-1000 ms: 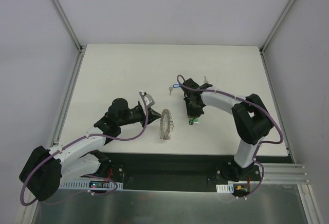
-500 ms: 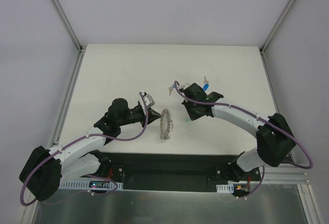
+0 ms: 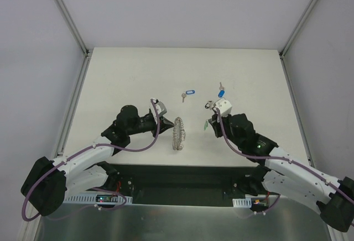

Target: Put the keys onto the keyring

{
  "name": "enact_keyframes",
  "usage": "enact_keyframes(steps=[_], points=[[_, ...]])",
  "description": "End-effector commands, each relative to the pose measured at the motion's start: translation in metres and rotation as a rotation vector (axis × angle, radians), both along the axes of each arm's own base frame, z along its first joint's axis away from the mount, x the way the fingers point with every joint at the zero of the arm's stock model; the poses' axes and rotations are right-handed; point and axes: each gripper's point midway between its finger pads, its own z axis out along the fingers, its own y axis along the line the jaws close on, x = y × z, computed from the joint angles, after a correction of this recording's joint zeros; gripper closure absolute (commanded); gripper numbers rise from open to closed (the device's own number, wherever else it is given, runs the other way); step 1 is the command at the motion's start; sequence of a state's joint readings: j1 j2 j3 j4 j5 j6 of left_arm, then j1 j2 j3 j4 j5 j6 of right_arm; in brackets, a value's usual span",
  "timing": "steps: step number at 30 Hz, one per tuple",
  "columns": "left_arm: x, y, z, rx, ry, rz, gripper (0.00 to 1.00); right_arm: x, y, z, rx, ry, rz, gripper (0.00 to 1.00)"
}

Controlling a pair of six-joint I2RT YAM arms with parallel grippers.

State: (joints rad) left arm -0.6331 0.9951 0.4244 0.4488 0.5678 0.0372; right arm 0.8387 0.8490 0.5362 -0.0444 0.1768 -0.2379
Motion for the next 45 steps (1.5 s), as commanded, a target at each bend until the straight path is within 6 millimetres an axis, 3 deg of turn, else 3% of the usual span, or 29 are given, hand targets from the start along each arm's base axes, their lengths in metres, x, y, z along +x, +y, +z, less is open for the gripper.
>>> enact_keyframes(steps=[1, 11, 12, 15, 21, 25, 35, 45], points=[[0.013, -0.010, 0.040, -0.064, -0.080, -0.009, 1.00, 0.019, 0.007, 0.072, 0.218, -0.280, -0.020, 0.99], [0.017, -0.015, 0.049, -0.044, 0.038, 0.006, 1.00, 0.014, 0.035, 0.107, 0.453, -0.377, 0.195, 0.99], [0.015, -0.013, 0.043, -0.010, 0.065, 0.009, 1.00, 0.013, 0.042, 0.109, 0.475, -0.378, 0.242, 0.99], [0.019, -0.012, 0.054, 0.017, 0.057, 0.012, 1.00, 0.007, 0.054, 0.116, 0.488, -0.384, 0.353, 0.99], [0.012, -0.009, 0.074, 0.065, 0.038, -0.036, 1.00, -0.003, 0.071, 0.102, 0.470, -0.323, 0.496, 0.99], [0.001, -0.007, 0.072, 0.089, 0.035, -0.097, 1.00, -0.005, 0.072, 0.097, 0.465, -0.313, 0.511, 0.99], [-0.012, -0.013, 0.058, 0.110, 0.054, -0.216, 1.00, -0.010, 0.071, 0.091, 0.398, -0.342, 0.487, 0.99], [-0.018, -0.014, 0.045, 0.121, 0.051, -0.280, 1.00, -0.026, 0.085, 0.088, 0.330, -0.383, 0.510, 0.99]])
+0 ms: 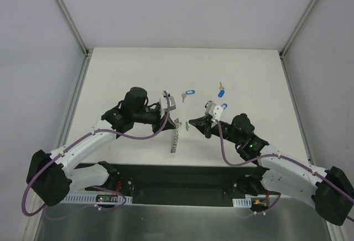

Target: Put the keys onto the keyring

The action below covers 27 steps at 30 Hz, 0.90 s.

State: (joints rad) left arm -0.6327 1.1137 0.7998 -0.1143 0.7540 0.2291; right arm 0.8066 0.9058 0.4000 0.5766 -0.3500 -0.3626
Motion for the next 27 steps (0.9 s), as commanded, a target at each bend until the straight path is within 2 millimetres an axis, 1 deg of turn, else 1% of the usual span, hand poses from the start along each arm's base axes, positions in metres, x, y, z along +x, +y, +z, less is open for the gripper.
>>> enact_keyframes(steps=[1, 11, 27], points=[[0.003, -0.005, 0.014, -0.047, -0.055, -0.049, 1.00, 0.002, 0.005, 0.030, 0.033, -0.100, -0.015, 0.99], [0.001, -0.005, 0.013, -0.049, -0.066, -0.066, 1.00, -0.008, 0.021, 0.029, -0.002, -0.139, -0.015, 0.99], [-0.006, -0.005, 0.010, -0.058, -0.072, -0.115, 1.00, -0.013, 0.033, 0.027, -0.042, -0.178, -0.022, 0.99]])
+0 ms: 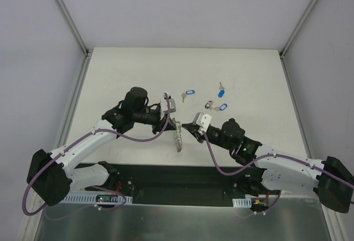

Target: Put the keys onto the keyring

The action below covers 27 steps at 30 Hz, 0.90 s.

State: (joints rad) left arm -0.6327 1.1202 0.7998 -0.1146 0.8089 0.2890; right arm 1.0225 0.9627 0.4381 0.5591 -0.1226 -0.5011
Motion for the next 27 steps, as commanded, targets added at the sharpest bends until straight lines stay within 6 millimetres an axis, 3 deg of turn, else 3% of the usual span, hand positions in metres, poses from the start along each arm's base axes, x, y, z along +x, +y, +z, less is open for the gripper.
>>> enact_keyframes(steps=[1, 9, 21, 27], points=[[0.000, -0.003, 0.009, -0.045, -0.042, -0.048, 1.00, 0.005, 0.006, 0.031, 0.051, -0.063, -0.015, 0.99], [-0.001, -0.002, 0.007, -0.042, -0.049, -0.059, 1.00, 0.006, 0.008, 0.027, 0.027, -0.072, -0.027, 0.99], [-0.003, -0.001, -0.022, -0.004, -0.073, -0.123, 1.00, 0.007, 0.007, 0.014, -0.004, -0.054, -0.039, 0.99], [-0.003, -0.002, -0.019, -0.011, -0.082, -0.126, 1.00, 0.002, 0.006, 0.008, -0.029, -0.047, -0.032, 0.99]])
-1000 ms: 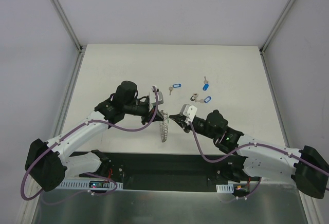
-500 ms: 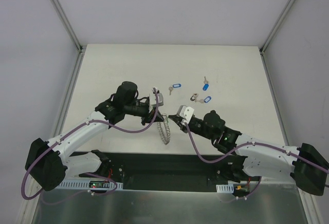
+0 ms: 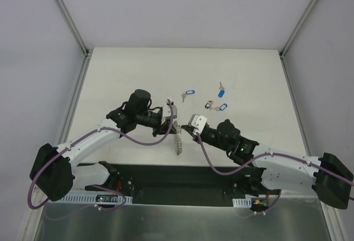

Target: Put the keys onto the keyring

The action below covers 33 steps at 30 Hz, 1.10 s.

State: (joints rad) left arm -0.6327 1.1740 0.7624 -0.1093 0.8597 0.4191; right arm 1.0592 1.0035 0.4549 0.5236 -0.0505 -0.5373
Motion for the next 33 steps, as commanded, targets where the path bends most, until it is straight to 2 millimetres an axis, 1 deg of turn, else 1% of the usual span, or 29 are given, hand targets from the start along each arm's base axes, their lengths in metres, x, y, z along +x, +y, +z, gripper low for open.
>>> enact_keyframes(steps=[1, 6, 12, 22, 23, 31, 33], points=[[0.002, -0.002, 0.008, -0.040, -0.048, -0.035, 1.00, 0.000, 0.004, 0.021, 0.038, -0.038, -0.001, 0.99], [0.003, -0.001, 0.007, -0.035, -0.048, -0.027, 1.00, -0.003, 0.007, 0.019, 0.018, -0.037, 0.018, 0.99], [0.005, -0.001, 0.005, -0.029, -0.042, -0.020, 1.00, -0.004, 0.003, 0.015, 0.002, -0.032, 0.007, 0.99], [0.006, -0.002, 0.005, -0.027, -0.033, -0.019, 1.00, -0.009, 0.005, 0.020, 0.018, -0.037, 0.024, 0.99], [0.005, -0.002, 0.004, -0.029, -0.031, -0.021, 1.00, -0.008, 0.004, 0.023, 0.029, -0.043, 0.021, 0.99], [0.005, -0.003, 0.006, -0.031, -0.028, -0.022, 1.00, -0.007, 0.004, 0.025, 0.057, -0.052, 0.004, 0.99], [0.005, -0.003, 0.006, -0.033, -0.027, -0.023, 1.00, -0.003, 0.003, 0.024, 0.052, -0.054, -0.025, 0.99]])
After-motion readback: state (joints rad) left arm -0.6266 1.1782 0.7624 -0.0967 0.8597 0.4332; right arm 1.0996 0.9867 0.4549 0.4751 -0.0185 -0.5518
